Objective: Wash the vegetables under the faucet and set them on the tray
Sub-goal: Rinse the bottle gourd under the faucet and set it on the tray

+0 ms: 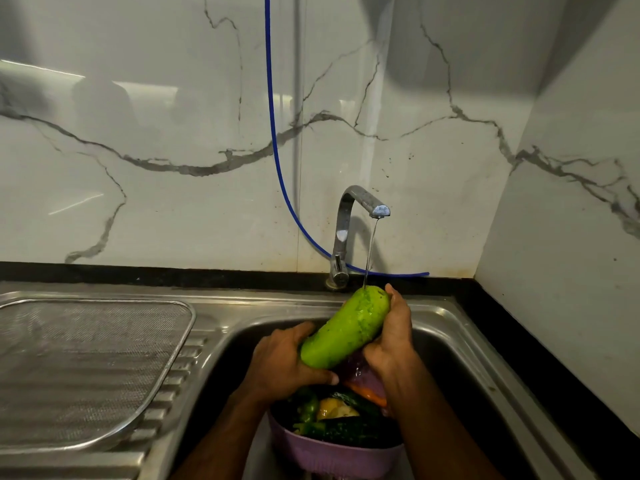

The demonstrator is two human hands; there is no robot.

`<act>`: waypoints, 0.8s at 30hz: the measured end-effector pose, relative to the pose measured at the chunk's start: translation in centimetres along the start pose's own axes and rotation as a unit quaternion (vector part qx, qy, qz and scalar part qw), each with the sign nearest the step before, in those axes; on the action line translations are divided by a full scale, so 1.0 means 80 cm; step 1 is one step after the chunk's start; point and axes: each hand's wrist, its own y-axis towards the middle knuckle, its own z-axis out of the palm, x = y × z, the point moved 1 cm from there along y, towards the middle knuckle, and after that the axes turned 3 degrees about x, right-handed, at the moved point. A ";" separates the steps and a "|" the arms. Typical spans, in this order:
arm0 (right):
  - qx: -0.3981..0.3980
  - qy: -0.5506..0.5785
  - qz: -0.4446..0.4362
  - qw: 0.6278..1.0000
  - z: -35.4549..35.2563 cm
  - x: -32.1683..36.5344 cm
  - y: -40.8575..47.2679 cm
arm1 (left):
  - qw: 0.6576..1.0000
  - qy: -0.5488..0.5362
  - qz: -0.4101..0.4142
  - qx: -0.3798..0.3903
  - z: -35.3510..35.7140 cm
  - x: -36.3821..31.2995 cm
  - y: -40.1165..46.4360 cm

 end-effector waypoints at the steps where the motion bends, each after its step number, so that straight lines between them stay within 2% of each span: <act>1: 0.006 0.013 0.013 1.000 0.000 -0.004 -0.002 | 0.999 -0.053 -0.007 0.009 0.000 0.000 -0.002; 3: 0.037 0.029 0.038 0.998 0.002 -0.014 -0.004 | 0.975 -0.217 -0.013 0.054 0.004 -0.005 -0.004; 6: 0.116 0.023 0.039 0.992 0.012 -0.023 -0.007 | 0.902 -0.416 -0.050 0.106 0.001 -0.023 -0.008; 9: 0.171 0.010 0.037 0.985 0.021 -0.024 -0.020 | 0.825 -0.527 -0.099 0.177 -0.005 -0.039 -0.011; 12: 0.188 -0.025 0.039 0.981 0.016 -0.029 -0.026 | 0.732 -0.617 -0.128 0.260 -0.003 -0.053 -0.011; 14: 0.185 -0.062 0.056 0.979 0.011 -0.030 -0.025 | 0.702 -0.646 -0.128 0.271 0.002 -0.056 -0.008; 17: 0.137 -0.106 0.064 0.983 0.011 -0.027 -0.020 | 0.721 -0.632 -0.146 0.244 0.010 -0.062 -0.004; 19: 0.079 -0.065 0.008 0.995 0.011 -0.023 -0.018 | 0.750 -0.622 -0.158 0.161 0.018 -0.061 0.003; 21: 0.043 -0.016 -0.082 0.996 0.007 -0.016 -0.013 | 0.829 -0.536 -0.139 0.078 0.023 -0.058 0.006; 22: 0.028 -0.007 -0.117 0.993 0.005 -0.011 -0.011 | 0.869 -0.473 -0.129 0.063 0.023 -0.058 0.006; 24: 0.013 0.012 -0.153 0.988 0.001 -0.005 -0.003 | 0.917 -0.373 -0.129 0.054 0.023 -0.057 0.002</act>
